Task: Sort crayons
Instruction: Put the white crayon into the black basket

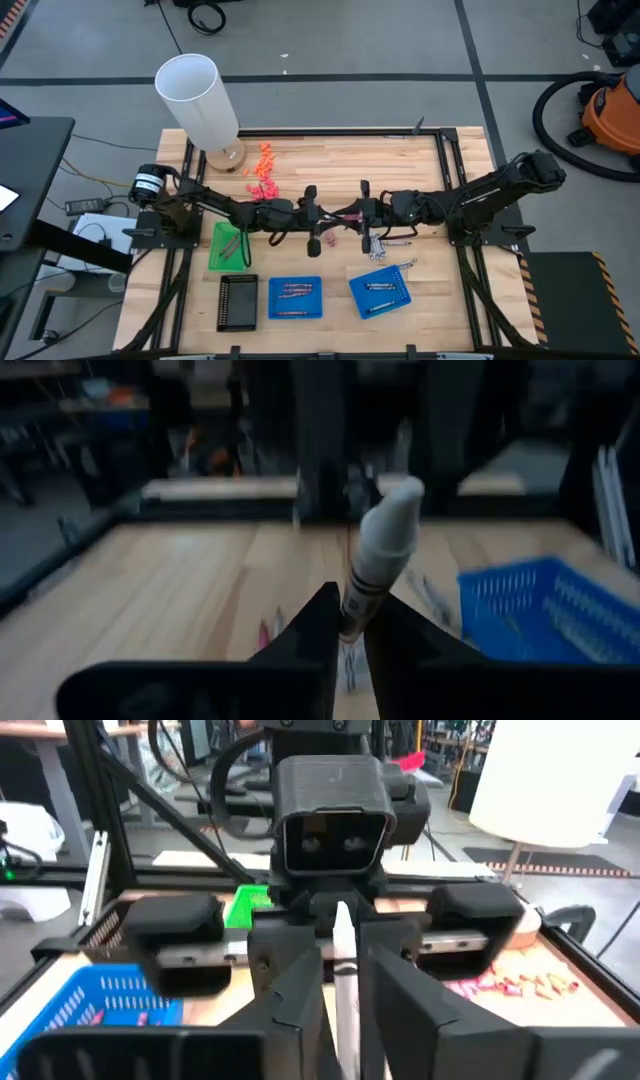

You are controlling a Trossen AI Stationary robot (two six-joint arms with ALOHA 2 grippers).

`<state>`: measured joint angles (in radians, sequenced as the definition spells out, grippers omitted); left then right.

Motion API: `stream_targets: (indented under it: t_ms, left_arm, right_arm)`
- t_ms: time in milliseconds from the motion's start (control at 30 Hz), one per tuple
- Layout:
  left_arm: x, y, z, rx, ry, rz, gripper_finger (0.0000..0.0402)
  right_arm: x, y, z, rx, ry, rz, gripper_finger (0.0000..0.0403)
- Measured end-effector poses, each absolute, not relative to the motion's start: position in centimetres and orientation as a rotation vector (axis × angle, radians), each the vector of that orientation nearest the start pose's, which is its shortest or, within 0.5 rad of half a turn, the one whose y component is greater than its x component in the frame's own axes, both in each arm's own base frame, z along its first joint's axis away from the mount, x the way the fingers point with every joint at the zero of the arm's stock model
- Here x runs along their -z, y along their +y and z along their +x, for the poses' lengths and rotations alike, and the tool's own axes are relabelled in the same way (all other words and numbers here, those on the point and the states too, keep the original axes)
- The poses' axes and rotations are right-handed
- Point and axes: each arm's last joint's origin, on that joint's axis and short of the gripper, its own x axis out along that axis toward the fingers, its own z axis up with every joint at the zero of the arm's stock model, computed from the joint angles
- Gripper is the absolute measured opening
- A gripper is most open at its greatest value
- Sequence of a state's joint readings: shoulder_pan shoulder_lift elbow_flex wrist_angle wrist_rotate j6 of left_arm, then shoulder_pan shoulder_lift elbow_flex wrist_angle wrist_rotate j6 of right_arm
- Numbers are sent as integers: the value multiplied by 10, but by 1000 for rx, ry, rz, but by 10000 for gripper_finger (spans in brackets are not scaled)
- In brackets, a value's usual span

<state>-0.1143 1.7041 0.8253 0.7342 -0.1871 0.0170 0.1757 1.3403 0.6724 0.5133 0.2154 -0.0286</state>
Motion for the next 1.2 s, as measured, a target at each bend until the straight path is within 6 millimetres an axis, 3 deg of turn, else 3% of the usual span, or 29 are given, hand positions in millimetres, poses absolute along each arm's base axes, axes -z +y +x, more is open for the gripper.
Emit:
stream_targets:
  t_ms: [133,300,567,833,933,1200]
  left_arm:
    - [-205,-36,339,-64,287,50,45]
    - [-215,-48,312,64,491,-36,44]
    - [-239,-88,263,274,731,-468,44]
    - [-218,-151,215,129,1091,-689,45]
    - [-214,-169,200,69,1145,-745,45]
    - [-202,-189,173,-196,1167,-864,45]
  right_arm:
    - [-242,41,270,45,239,-54,119]
    - [-241,36,254,131,371,-76,121]
    - [-247,31,247,240,376,-166,121]
    - [-237,27,253,242,425,-250,121]
    - [-231,23,258,255,445,-261,120]
    - [-224,17,267,242,442,-291,120]
